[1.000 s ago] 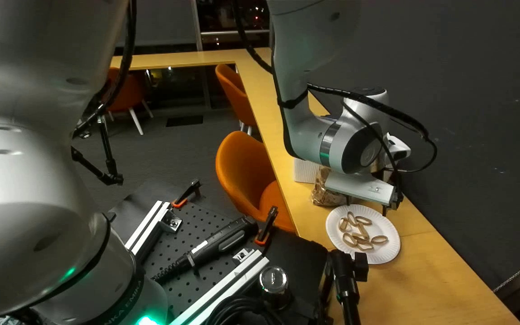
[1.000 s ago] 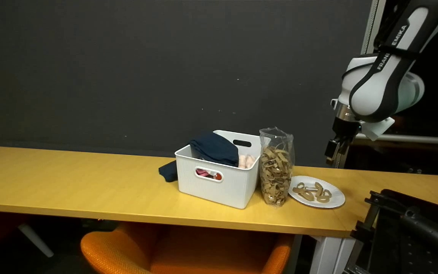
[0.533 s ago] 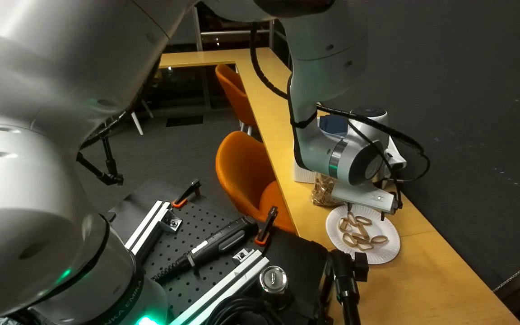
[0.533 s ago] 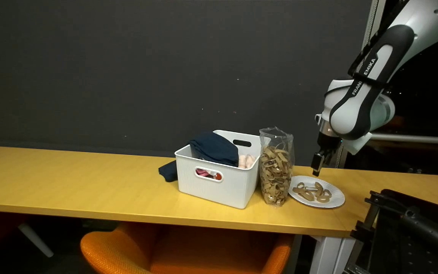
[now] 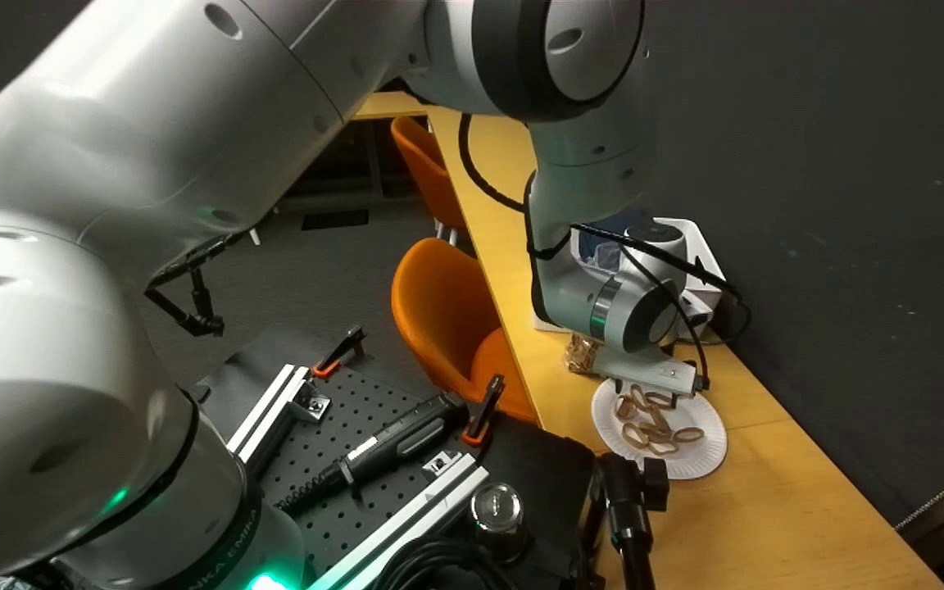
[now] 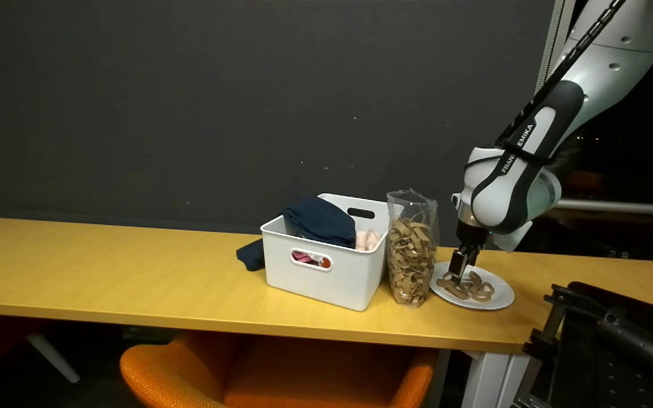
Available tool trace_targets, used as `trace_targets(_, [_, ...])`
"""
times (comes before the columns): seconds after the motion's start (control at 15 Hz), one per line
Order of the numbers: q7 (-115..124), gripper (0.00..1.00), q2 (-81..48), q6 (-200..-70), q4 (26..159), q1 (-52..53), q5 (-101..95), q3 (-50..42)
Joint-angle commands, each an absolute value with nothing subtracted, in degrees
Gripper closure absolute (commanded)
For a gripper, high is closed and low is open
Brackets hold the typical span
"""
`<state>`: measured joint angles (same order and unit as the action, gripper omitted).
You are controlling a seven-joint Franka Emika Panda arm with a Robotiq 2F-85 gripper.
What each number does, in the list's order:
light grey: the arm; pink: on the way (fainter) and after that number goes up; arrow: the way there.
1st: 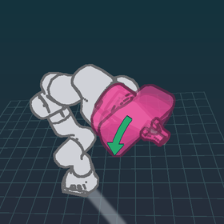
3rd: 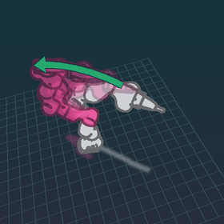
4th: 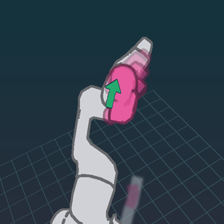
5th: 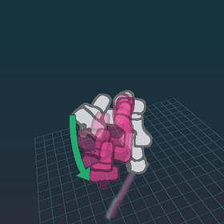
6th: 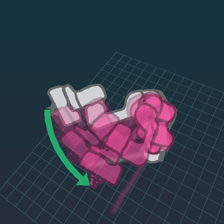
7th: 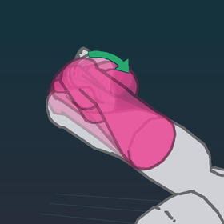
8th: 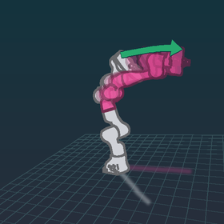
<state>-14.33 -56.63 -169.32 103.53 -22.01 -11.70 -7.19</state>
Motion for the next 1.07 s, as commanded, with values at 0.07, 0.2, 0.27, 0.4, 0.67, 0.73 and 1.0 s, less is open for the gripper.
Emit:
trace_targets(0.07, [-17.2, 0.00, -61.0, -166.0, 97.2, -23.5, -10.9, -5.2])
trace_targets(0.2, [-17.4, 0.00, -61.9, -165.2, 95.8, -23.3, -10.9, -5.4])
trace_targets(0.27, [-17.5, 0.00, -62.4, -165.0, 95.2, -23.3, -10.9, -5.4])
trace_targets(0.4, [-17.7, 0.00, -63.0, -164.3, 94.2, -23.4, -10.9, -5.4])
trace_targets(0.67, [-18.3, 0.32, -64.1, -163.6, 92.7, -23.6, -10.8, -5.0])
trace_targets(0.73, [-18.4, 0.42, -64.3, -163.6, 92.4, -23.6, -10.8, -5.0])
trace_targets(1.0, [-18.5, 0.73, -64.7, -163.8, 91.9, -24.0, -10.7, -4.8])
